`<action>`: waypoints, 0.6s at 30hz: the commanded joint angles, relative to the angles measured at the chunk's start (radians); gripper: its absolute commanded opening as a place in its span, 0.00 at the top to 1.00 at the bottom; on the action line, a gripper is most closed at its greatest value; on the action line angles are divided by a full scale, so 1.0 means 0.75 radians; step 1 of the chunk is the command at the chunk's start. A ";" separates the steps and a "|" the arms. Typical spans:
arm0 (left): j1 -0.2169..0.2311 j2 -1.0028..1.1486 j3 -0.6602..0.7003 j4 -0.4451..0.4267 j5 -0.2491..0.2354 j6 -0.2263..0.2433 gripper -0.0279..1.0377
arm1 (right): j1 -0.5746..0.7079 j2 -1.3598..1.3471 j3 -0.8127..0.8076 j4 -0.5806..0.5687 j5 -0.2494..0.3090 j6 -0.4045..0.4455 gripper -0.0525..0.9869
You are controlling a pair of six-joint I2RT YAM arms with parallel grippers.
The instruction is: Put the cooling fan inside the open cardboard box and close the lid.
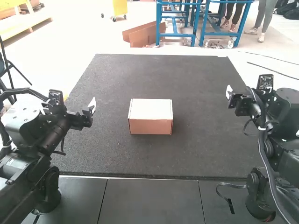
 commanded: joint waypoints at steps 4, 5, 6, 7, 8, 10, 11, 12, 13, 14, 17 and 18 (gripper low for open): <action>0.062 -0.020 -0.009 -0.063 0.002 -0.006 0.07 | -0.008 -0.030 -0.018 0.010 0.025 0.004 0.08; 0.074 -0.020 -0.009 -0.065 0.002 -0.006 0.07 | -0.008 -0.030 -0.024 0.008 0.029 0.008 0.08; 0.082 -0.020 -0.009 -0.067 0.002 -0.008 0.07 | -0.004 -0.032 -0.030 0.010 0.031 0.016 0.08; 0.090 -0.020 -0.009 -0.069 0.002 -0.008 0.07 | -0.004 -0.034 -0.038 0.008 0.033 0.018 0.08; 0.094 -0.020 -0.009 -0.069 0.002 -0.008 0.07 | -0.012 -0.040 -0.050 0.008 0.031 0.018 0.08; 0.103 -0.020 -0.009 -0.069 0.002 -0.008 0.07 | -0.018 -0.093 -0.075 0.004 0.023 0.018 0.08; 0.105 -0.018 -0.009 -0.069 0.002 -0.008 0.07 | -0.022 -0.130 -0.083 -0.025 0.020 0.018 0.08; 0.111 -0.018 -0.007 -0.069 0.002 -0.010 0.07 | -0.022 -0.175 -0.087 -0.068 0.016 0.018 0.08; 0.117 -0.018 -0.009 -0.069 0.000 -0.010 0.07 | -0.024 -0.226 -0.100 -0.113 0.012 0.018 0.08; 0.123 -0.020 -0.009 -0.069 -0.002 -0.012 0.07 | -0.022 -0.283 -0.110 -0.152 0.012 0.018 0.08; 0.142 -0.020 -0.009 -0.069 -0.002 -0.012 0.07 | -0.024 -0.508 -0.134 -0.313 0.012 0.020 0.08; 0.146 -0.018 -0.009 -0.069 -0.012 -0.012 0.07 | -0.024 -0.592 -0.138 -0.336 0.016 0.020 0.08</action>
